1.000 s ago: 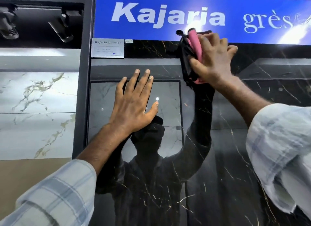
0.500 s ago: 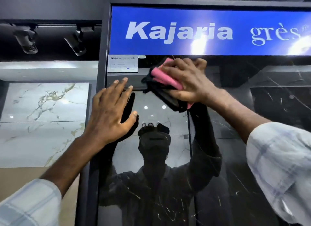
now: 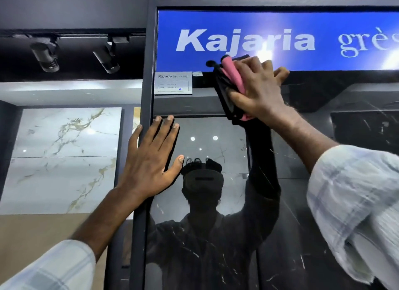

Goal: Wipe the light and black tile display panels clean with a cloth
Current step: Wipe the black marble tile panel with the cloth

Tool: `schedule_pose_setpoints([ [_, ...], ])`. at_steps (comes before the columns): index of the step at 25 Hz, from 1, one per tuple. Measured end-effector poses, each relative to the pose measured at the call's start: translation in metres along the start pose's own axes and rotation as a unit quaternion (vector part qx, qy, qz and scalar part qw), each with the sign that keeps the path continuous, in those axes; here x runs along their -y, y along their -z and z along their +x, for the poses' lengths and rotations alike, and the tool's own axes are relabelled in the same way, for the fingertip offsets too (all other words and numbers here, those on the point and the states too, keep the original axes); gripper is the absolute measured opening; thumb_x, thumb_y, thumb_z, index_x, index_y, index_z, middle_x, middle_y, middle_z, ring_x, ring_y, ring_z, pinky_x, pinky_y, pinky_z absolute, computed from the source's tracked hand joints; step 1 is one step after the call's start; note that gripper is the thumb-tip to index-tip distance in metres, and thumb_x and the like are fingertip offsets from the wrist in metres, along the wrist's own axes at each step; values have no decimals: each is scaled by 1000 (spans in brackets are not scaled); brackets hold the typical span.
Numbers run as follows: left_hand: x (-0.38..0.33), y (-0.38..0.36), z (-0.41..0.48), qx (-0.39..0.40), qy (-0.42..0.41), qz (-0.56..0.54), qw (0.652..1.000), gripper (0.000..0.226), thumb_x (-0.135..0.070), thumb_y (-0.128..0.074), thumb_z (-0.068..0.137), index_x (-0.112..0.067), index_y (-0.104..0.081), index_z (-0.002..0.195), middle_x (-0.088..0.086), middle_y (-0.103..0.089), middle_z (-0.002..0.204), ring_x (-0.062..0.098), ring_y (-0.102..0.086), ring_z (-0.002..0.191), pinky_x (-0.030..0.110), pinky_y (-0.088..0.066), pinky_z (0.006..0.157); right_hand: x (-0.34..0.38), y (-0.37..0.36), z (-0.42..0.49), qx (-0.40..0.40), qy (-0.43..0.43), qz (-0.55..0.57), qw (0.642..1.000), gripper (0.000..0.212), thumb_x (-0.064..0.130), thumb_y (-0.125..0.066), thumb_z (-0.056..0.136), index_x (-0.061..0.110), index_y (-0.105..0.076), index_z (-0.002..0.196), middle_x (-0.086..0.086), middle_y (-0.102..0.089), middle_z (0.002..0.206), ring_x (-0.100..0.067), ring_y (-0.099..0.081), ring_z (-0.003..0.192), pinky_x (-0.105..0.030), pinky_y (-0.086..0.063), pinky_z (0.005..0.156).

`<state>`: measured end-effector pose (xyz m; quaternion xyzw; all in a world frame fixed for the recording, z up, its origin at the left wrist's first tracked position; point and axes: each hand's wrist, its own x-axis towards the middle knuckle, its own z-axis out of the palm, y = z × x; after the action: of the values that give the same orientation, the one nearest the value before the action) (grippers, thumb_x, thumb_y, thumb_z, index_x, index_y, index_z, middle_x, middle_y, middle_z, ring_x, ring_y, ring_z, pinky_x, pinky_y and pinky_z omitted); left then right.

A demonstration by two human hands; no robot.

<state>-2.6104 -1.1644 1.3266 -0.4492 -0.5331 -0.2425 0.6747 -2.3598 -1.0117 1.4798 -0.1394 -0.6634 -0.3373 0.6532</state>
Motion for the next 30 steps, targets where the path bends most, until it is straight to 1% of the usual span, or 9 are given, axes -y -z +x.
schedule_pose_setpoints([
  [4,3,0,-3,-11,-4,-2,1000,73,-51,-34,101,-9,-36,161,8,-26,171,29,-24,158,57,-16,125,28,-12,-3,23,203,44,978,65,52,-56,87,13,-58,138,-11,-58,125,-30,-47,98,-42,-37,85],
  [7,1,-1,-8,-12,3,-11,1000,72,-51,-36,101,-11,-36,161,7,-26,171,29,-25,158,57,-15,125,29,-11,7,-1,22,53,998,69,57,-50,82,19,-55,140,-8,-55,128,-34,-48,104,-51,-40,88],
  [10,0,-2,-15,-7,14,-32,999,71,-51,-37,101,-13,-36,161,5,-27,171,27,-23,158,57,-17,124,41,-14,-1,16,105,31,994,72,57,-47,83,16,-53,143,-9,-55,130,-35,-47,104,-49,-38,88],
  [14,0,-4,-40,-13,31,-70,997,69,-50,-42,100,-15,-39,160,4,-26,172,25,-18,160,58,-21,122,38,-6,-12,6,-3,51,999,74,62,-49,83,24,-51,147,-6,-54,133,-36,-48,111,-56,-38,90],
  [18,-4,-7,-69,-13,79,-103,991,66,-50,-46,97,-28,-40,158,1,-16,174,25,-8,162,60,-15,121,24,-5,-38,27,177,1,984,69,63,-55,89,24,-53,146,-2,-57,136,-31,-50,108,-54,-37,89],
  [21,-9,-7,-79,-2,107,-162,981,65,-50,-45,98,-31,-36,159,0,-9,175,25,-12,161,56,-19,121,23,2,-47,5,-32,8,999,72,62,-53,86,27,-48,149,-3,-52,140,-35,-48,113,-40,-23,85],
  [22,-10,-6,-82,-3,110,-183,977,65,-48,-46,98,-29,-37,159,1,-10,175,27,-18,160,53,-23,120,38,-3,-60,-1,-29,-28,999,74,63,-50,85,25,-47,149,-5,-52,140,-36,-49,113,-42,-23,84],
  [26,-14,-4,-94,0,98,-222,970,66,-42,-47,101,-19,-36,161,7,-10,175,30,-24,158,46,-29,122,55,2,-103,79,260,-14,962,71,61,-54,92,20,-50,150,-4,-53,146,-31,-51,116,-54,-32,97],
  [30,-17,-1,-104,13,101,-238,966,66,-41,-45,102,-16,-33,162,7,-9,175,31,-23,158,53,-34,122,43,12,-117,20,-16,-20,999,74,61,-54,85,24,-46,149,-1,-50,148,-33,-50,116,-52,-31,89],
])
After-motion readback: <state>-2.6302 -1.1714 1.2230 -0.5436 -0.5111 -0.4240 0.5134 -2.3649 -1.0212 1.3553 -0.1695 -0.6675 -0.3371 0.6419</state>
